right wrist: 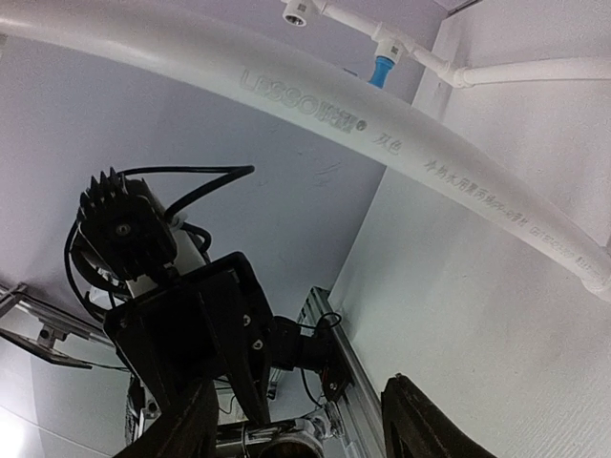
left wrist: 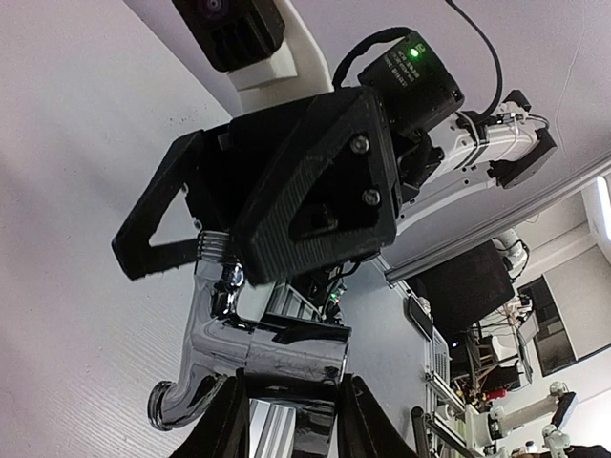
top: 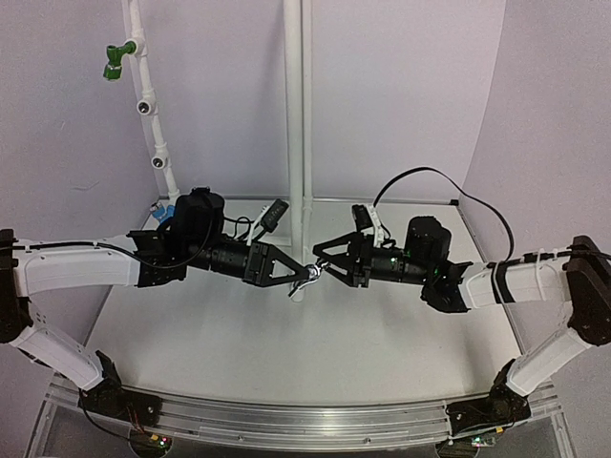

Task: Install the water faucets

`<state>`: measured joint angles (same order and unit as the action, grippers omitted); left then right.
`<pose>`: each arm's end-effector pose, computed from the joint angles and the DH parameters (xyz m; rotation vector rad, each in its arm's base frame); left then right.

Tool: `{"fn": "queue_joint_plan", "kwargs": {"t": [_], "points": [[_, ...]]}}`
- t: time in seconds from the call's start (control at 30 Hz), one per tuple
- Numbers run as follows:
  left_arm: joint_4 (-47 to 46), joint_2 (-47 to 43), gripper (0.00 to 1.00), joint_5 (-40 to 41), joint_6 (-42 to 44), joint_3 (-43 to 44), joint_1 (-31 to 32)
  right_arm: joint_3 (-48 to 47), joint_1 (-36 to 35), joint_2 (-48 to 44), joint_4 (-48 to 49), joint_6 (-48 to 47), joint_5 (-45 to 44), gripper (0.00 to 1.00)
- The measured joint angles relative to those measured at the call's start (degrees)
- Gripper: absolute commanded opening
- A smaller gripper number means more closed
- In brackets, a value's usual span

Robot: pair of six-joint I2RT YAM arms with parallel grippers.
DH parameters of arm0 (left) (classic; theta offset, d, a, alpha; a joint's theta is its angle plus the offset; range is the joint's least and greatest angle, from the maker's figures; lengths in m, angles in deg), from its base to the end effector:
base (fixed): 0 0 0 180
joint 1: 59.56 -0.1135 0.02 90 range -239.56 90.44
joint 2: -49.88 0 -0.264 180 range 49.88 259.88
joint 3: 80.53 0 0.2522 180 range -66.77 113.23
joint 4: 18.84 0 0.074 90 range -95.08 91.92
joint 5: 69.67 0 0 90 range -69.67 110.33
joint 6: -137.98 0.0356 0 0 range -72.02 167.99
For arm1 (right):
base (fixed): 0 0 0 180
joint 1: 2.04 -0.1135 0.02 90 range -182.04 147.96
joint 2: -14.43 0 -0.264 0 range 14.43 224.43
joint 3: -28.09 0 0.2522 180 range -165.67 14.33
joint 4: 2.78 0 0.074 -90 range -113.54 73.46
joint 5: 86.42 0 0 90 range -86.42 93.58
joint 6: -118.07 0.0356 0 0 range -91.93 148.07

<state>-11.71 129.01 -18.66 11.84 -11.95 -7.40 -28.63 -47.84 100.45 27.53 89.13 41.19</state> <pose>0.1756 -0.2625 0.2957 0.8364 2.0177 -1.6135 0.2102 0.2473 0.2552 -0.3865 1.9022 1.8713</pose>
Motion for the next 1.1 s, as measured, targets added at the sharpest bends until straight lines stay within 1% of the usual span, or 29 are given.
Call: {"fn": "queue_joint_plan", "kwargs": {"t": [0.13,0.17,0.2,0.3,0.37,0.43,0.57,0.63,0.67,0.77,0.9,0.93,1.1], "points": [[-0.90,0.00,0.14,0.15,-0.21,-0.05,-0.05,-0.20,-2.27,0.68,0.61,1.08,-1.31,0.49],[-0.94,0.00,0.14,0.13,-0.26,-0.11,-0.09,-0.20,-2.68,0.70,0.82,1.42,-1.80,0.44],[-0.94,-0.07,0.14,0.23,-0.36,-0.15,-0.11,-0.20,-2.98,0.70,1.17,1.65,-2.16,0.36],[-1.00,-0.09,0.14,0.62,-0.47,-0.15,-0.13,-0.20,-3.47,0.70,1.96,2.49,-3.56,0.09],[-1.62,-0.27,0.18,1.02,-0.91,-0.07,-0.22,-0.08,-3.60,0.88,1.79,3.52,-5.26,0.00],[-1.83,-0.42,0.36,1.65,-1.49,0.00,-0.40,-0.03,-3.90,1.17,2.00,4.78,-6.65,0.00],[-1.78,-0.55,0.83,3.50,-1.33,0.07,-0.58,0.00,-4.22,1.50,2.17,9.39,-8.98,0.00],[-0.90,-1.20,0.95,5.50,-1.02,0.08,-0.83,0.35,-4.34,1.46,2.08,12.42,-11.10,0.00],[-0.10,-1.77,0.98,6.58,-0.65,0.09,-0.93,0.61,-4.38,1.36,1.48,14.12,-12.31,0.00],[3.40,-3.98,1.00,10.33,1.85,0.25,-1.11,0.36,-4.38,0.86,-4.28,18.74,-15.61,0.00],[8.82,-5.09,0.99,14.19,5.77,1.68,-1.09,-5.13,-4.37,0.74,-20.73,22.62,-19.14,0.00],[9.80,-5.01,0.99,14.86,6.67,2.01,-1.01,-6.69,-4.37,0.74,-23.46,23.11,-19.89,0.00],[13.44,-3.03,0.84,17.97,10.53,3.81,0.36,-10.97,-4.39,0.72,-30.07,25.21,-21.78,0.00]]}}
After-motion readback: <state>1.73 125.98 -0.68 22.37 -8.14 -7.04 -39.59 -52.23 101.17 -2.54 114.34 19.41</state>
